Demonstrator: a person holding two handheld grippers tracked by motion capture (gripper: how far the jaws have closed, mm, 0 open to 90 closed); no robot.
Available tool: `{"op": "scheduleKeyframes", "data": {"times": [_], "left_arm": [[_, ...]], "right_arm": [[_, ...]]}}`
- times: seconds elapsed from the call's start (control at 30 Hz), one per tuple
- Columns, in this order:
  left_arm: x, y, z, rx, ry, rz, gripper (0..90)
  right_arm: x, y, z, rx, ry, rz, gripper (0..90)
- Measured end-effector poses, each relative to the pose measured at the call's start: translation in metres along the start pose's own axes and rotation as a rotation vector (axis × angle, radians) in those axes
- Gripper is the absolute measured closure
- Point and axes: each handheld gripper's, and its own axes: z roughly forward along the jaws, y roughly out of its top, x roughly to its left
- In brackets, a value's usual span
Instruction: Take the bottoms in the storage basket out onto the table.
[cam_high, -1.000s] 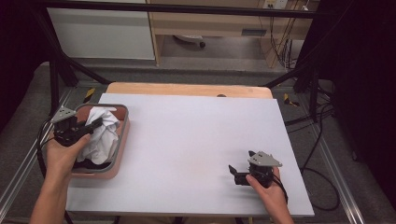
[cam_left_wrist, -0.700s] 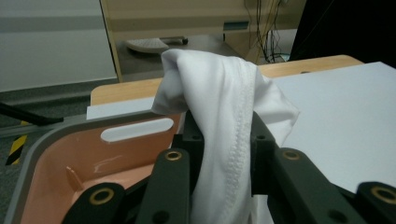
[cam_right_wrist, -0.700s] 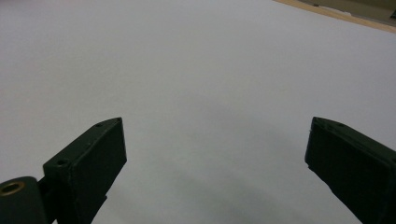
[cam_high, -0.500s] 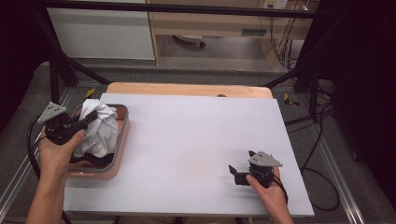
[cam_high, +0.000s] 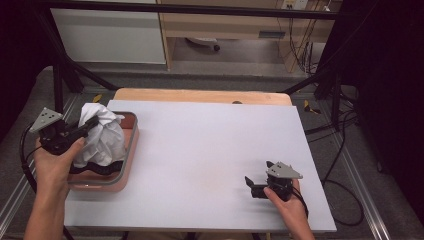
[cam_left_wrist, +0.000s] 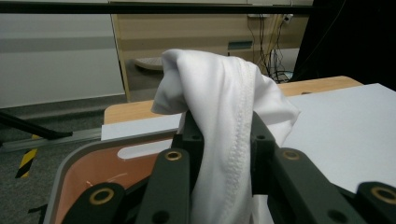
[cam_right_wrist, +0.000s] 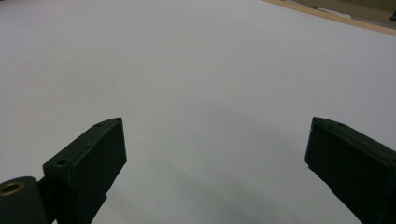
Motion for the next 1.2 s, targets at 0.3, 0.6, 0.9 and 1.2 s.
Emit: {"op": "scheduleKeyframes", "data": {"times": [0.3,0.6,0.9,1.2], "left_arm": [[0.000,0.006,-0.007,-0.026,0.003,-0.002,74.5],[0.005,0.008,-0.015,-0.033,0.027,0.008,74.5],[0.010,0.011,-0.022,-0.050,0.039,-0.003,74.4],[0.010,0.010,-0.021,-0.045,0.032,-0.003,74.4]], "right_arm": [[0.000,0.000,0.000,-0.001,-0.001,-0.002,5.5],[0.001,0.000,0.001,0.000,0.002,0.001,5.3],[0.000,0.000,0.001,0.003,0.002,-0.001,5.3],[0.001,0.000,0.001,-0.001,0.004,0.006,5.2]]}}
